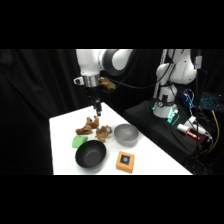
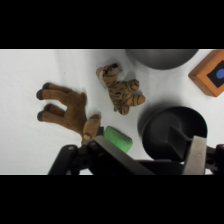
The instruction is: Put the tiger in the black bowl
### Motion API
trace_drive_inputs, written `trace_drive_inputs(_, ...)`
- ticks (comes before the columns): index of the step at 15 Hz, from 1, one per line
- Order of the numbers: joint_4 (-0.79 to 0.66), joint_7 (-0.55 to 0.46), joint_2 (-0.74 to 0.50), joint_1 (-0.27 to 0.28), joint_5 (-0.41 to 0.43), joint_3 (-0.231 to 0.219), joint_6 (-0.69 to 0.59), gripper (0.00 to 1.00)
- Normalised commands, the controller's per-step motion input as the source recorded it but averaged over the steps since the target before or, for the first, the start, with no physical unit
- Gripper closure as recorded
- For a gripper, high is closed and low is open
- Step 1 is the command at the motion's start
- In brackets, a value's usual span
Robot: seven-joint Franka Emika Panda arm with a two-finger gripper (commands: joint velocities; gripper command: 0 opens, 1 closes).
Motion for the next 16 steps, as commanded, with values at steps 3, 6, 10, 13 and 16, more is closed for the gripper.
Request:
trace_drive_inputs(3, -0.23, -0.11, 0.04, -0.073, 0.268, -0.005, 0.41, 0.00)
trace_drive_inputs(6, -0.17, -0.14, 0.10, -0.068, 0.231, 0.009, 0.39, 0.00)
trace_drive_inputs(10, -0.11, -0.11, 0.15, -0.048, 0.151, 0.022, 0.42, 0.00)
trace_drive_inputs(13, -0.04, -0.06, 0.20, -0.041, 0.112, 0.043, 0.39, 0.00)
trace_drive_inputs(16, 0.03, -0.08, 0.23, -0.079, 0.147, 0.089, 0.31, 0.00)
